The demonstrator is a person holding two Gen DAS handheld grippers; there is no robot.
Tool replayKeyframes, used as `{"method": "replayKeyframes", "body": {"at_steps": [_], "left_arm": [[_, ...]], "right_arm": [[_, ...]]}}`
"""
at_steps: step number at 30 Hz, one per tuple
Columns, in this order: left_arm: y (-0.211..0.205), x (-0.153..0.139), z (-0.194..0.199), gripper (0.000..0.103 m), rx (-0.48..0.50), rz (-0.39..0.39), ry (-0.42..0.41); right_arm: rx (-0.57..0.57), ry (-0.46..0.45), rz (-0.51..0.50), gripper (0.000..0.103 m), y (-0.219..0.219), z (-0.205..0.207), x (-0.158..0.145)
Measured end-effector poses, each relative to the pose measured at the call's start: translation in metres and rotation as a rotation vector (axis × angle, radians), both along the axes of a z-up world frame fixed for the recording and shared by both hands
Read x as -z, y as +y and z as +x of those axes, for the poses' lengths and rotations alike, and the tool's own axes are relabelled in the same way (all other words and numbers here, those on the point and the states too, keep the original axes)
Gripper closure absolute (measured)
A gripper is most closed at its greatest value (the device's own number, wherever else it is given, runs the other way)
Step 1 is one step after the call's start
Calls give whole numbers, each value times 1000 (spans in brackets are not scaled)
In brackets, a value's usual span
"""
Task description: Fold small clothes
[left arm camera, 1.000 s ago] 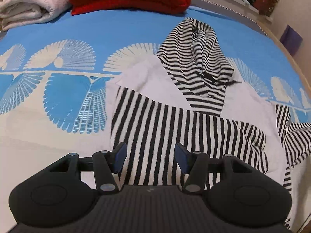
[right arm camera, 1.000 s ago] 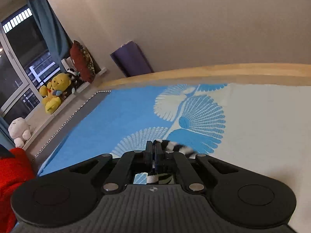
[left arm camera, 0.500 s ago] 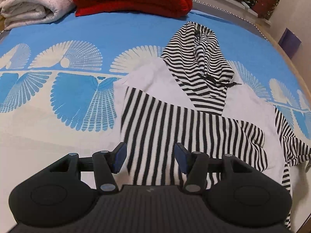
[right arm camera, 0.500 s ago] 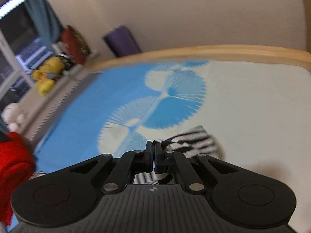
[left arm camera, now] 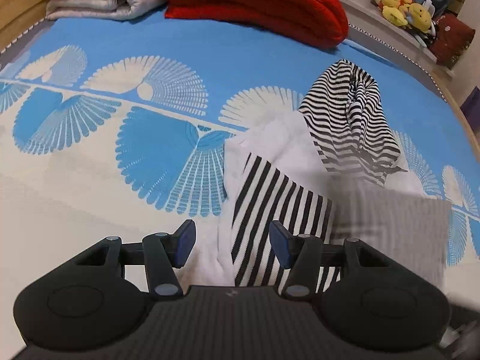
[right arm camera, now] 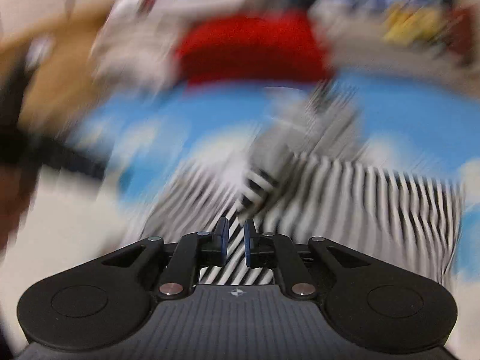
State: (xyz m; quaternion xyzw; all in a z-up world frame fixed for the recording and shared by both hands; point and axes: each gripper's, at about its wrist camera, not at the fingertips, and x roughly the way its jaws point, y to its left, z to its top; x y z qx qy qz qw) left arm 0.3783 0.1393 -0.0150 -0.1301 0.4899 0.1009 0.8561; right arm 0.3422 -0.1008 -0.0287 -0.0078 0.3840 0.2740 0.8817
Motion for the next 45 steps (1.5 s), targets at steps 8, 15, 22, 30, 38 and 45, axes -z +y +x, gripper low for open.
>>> {"method": "replayKeyframes", "body": {"at_steps": [8,15,22,30,38,45], "left_arm": [[-2,16,3,44,-3,-27,7],[12,45,14,59,-69,-220,-26],[9,85,32,56,-155,-390,32],[-6,100,43,70,-187,-394,40],[-28,44,21,101,-135,-247,-49],[-23,43,-8,100,-169,-298,59]], "right_arm": [[62,124,-127,75,-9,10,17],[373,267,-169,74,-77,33,47],[439,296,-238,74,-115,30,57],[459,298,-297,84,-132,31,62],[467,296,-337,93,-133,30,56],[564,315,-328,101,-154,23,42]]}}
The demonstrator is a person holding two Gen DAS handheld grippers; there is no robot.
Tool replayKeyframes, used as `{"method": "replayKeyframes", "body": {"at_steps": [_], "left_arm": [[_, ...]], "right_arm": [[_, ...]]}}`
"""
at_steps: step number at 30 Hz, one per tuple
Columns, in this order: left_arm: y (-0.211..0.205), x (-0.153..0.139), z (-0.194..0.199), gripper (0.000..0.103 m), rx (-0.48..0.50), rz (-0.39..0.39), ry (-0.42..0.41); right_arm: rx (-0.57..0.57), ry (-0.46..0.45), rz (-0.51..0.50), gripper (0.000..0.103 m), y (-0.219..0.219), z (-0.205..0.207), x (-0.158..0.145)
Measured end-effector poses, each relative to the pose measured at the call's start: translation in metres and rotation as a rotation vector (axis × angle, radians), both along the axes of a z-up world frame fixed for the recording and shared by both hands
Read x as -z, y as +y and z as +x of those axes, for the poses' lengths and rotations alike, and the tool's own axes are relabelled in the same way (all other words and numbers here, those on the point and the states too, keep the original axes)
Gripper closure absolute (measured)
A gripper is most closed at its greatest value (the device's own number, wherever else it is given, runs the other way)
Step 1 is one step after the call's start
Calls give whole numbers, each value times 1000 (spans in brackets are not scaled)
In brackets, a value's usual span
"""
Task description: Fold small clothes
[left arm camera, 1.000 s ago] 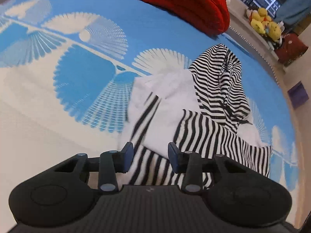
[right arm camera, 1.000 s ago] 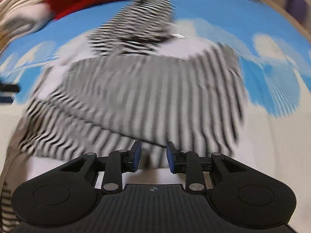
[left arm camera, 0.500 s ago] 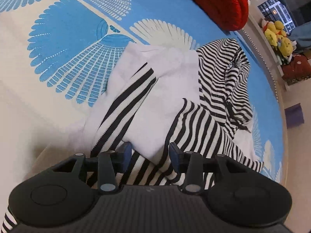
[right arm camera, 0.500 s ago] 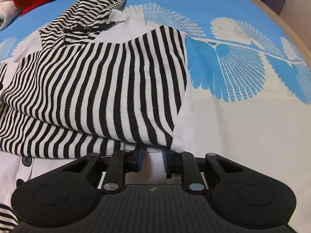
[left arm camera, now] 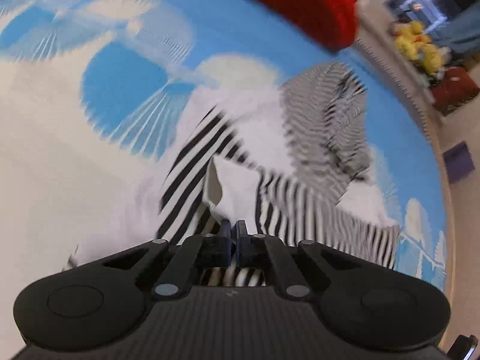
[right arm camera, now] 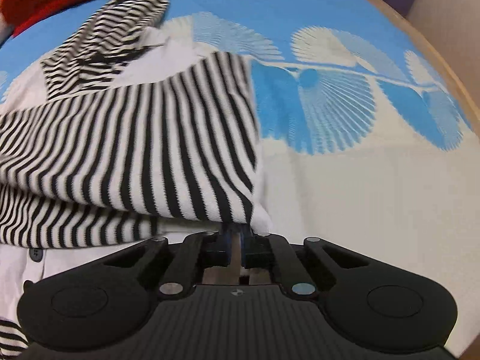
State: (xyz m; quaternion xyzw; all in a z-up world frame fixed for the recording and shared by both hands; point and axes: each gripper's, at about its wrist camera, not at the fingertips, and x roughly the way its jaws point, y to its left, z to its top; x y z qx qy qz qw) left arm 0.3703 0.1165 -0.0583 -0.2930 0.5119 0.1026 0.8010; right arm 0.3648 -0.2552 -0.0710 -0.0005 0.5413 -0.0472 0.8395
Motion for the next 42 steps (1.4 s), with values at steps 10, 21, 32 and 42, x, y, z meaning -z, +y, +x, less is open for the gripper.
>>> {"method": "replayKeyframes", "body": {"at_steps": [10,21,32,42], "left_arm": [[21,-5,-1,57,11,115,1],[18,27,7,75,85,148,58],[12,24,13,75,113,157,32],[19,40,25,75,90,40,-14]], "right_arm": [[-323,-107,154,92,15,-24,-44],[-104,-3,49,85,-13,8,24],[-67,-48,36,81,-22,11,12],[-66,10,-41,103,-24,10,24]]}}
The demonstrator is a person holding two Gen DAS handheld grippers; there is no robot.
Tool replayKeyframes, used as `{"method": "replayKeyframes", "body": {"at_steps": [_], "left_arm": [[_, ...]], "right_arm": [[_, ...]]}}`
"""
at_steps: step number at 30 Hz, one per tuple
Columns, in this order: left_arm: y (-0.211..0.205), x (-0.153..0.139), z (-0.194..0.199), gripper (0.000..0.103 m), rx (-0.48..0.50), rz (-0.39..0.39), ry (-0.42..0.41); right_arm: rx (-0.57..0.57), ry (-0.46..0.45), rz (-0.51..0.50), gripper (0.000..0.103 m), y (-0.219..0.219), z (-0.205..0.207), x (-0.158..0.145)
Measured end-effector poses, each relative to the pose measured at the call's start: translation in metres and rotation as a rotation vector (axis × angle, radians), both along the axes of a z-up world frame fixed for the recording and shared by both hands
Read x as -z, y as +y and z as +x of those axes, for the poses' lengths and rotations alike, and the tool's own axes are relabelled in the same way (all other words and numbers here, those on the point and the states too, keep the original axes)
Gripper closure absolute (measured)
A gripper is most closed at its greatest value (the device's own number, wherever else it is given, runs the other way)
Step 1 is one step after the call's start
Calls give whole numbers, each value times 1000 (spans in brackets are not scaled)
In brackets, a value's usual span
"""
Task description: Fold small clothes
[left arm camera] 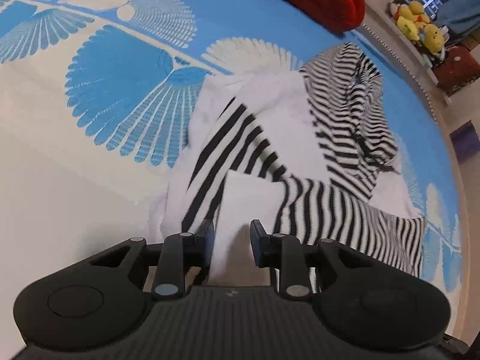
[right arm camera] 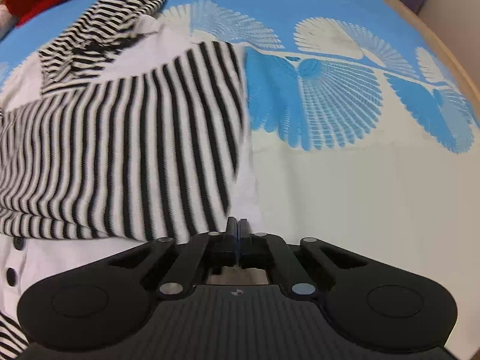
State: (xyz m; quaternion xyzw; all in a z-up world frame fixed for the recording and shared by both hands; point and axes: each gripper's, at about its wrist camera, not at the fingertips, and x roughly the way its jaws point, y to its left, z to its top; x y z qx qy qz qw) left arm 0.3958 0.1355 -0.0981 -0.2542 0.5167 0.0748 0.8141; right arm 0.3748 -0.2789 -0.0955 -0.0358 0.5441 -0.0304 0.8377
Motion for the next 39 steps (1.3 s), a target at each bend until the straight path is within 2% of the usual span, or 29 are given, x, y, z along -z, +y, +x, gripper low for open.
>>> {"method": "replayKeyframes", "body": {"at_steps": [2,4,9,11,13,15,16,17,18,20,22,23,24,26,27,29,31,33,34,39], "left_arm": [[-2,8,3,75,14,-16,20],[-4,8,4,99,19,-4,13],[-19,-32,-1,100,62,138,-176],[-24,-40,-3,100,68,187,-220],[-21,-32,0,97,50,186,-162],[-15,-12,5,95,24,149,-10],[-12,-6,5,95,6,142,35],[-10,-7,2,95,-21,146,37],[-11,-13,1,95,-23,157,17],[-20,-28,1,95,23,184,-48],[-31,-36,2,90,98,184,-106],[-35,-33,3,87,130,171,-100],[-38,-24,4,82,159,141,-60],[-40,7,10,80,197,59,89],[-40,12,9,80,190,50,100],[-44,-1,11,78,188,104,73],[-50,-20,11,68,199,183,-3],[-54,-33,9,46,194,248,-65],[-55,-37,8,44,186,262,-82],[-61,-48,8,43,140,287,-124]], "right_arm": [[15,20,-1,103,-5,-1,3],[28,10,14,103,-9,-1,0],[10,-193,141,101,-4,-6,-39],[-37,-221,174,100,6,-5,-43],[-52,-157,141,99,15,-1,-30],[-20,-13,93,98,14,3,-2],[0,8,94,98,11,2,6],[8,-2,88,98,9,2,4],[9,6,71,93,9,3,0],[23,-23,66,93,6,2,-10],[21,-62,92,93,6,-1,-16],[13,-65,99,93,8,0,-15],[7,-45,94,91,10,1,-10],[10,7,74,84,13,3,4],[21,-1,67,79,13,2,4],[34,-9,68,78,13,3,-5],[38,-54,91,78,11,-1,-20],[32,-95,83,78,13,-2,-32],[28,-111,75,78,13,-2,-37],[14,-139,71,77,20,-1,-49]]}}
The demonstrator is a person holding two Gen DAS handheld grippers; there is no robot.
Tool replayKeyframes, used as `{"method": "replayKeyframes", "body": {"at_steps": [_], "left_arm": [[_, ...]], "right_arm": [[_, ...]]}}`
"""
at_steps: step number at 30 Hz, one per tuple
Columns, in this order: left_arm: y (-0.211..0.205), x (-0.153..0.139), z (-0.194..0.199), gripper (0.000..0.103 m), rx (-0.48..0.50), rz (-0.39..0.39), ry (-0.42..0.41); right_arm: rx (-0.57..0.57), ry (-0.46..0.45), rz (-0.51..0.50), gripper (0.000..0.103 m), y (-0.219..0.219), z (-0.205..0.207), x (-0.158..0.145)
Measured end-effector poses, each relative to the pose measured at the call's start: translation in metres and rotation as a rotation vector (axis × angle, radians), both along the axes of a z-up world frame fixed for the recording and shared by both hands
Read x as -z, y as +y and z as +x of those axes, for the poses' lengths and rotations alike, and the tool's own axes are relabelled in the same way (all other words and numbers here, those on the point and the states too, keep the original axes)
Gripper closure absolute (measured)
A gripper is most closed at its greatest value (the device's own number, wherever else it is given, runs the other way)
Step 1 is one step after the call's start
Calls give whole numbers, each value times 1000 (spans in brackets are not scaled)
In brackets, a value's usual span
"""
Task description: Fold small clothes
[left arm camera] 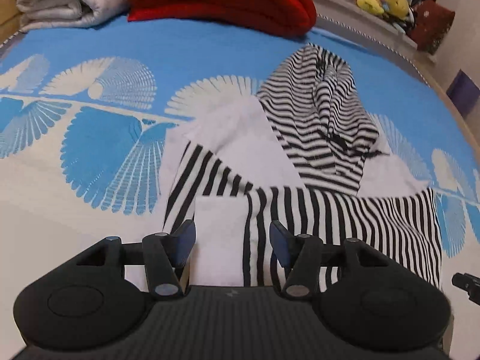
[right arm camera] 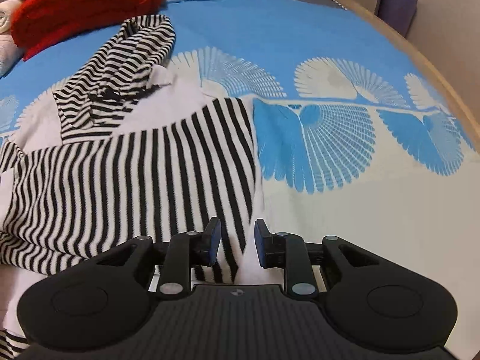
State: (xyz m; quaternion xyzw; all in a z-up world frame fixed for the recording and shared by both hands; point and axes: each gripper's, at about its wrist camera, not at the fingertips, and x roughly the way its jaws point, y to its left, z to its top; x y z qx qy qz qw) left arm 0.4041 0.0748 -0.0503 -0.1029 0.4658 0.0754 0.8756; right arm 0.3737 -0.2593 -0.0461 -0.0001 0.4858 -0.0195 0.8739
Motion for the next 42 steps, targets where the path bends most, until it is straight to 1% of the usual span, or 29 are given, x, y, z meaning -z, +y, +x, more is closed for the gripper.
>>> {"method": "replayKeyframes", "body": {"at_steps": [5,9,12,16,18,20,21,22,24,25,27,30,32,33,35,37,38,39,41,42], "left_arm": [[-14,-20,-4,43,28,95,-105],[-31,-23,-5,44,70,159,-191],[-45,-24,-5,45,104,236,-227],[-57,-32,-9,45,141,315,-293],[-61,-38,-10,45,154,337,-313],[-66,-44,-5,45,160,378,-322],[-68,-47,-1,48,161,398,-319],[-71,-49,7,50,162,410,-314],[-73,-57,28,62,171,390,-321],[-75,-61,40,66,181,374,-329],[-84,-67,64,103,236,368,-343],[-108,-63,100,103,347,438,-394],[-120,-51,130,103,399,435,-373],[-124,-44,147,103,419,445,-372],[-127,-33,186,102,424,481,-389],[-124,-21,228,101,394,507,-400],[-120,-16,246,101,378,508,-395],[-117,-9,267,101,366,493,-386],[-113,6,297,101,367,449,-371],[-111,13,309,97,364,435,-365]], "right_arm": [[5,-27,11,77,1,4,-12],[28,-29,18,77,-5,10,-16],[55,-21,31,77,-12,15,-16],[64,-25,51,77,-17,17,-19],[77,-23,51,77,-22,19,-19],[97,-17,38,77,-26,21,-17],[109,-12,36,77,-29,22,-16],[119,-9,40,77,-31,23,-15],[130,-3,43,77,-34,26,-14],[132,-1,45,77,-35,26,-14],[131,4,51,77,-34,28,-12],[124,13,50,77,-29,31,-9],[120,20,48,77,-26,33,-6],[117,21,47,77,-25,34,-6],[116,16,47,77,-23,35,-7],[116,16,49,77,-22,36,-6],[112,17,52,77,-20,36,-6],[106,21,53,77,-18,36,-4],[95,31,51,77,-14,37,-2],[91,33,48,77,-13,37,-1]]}}
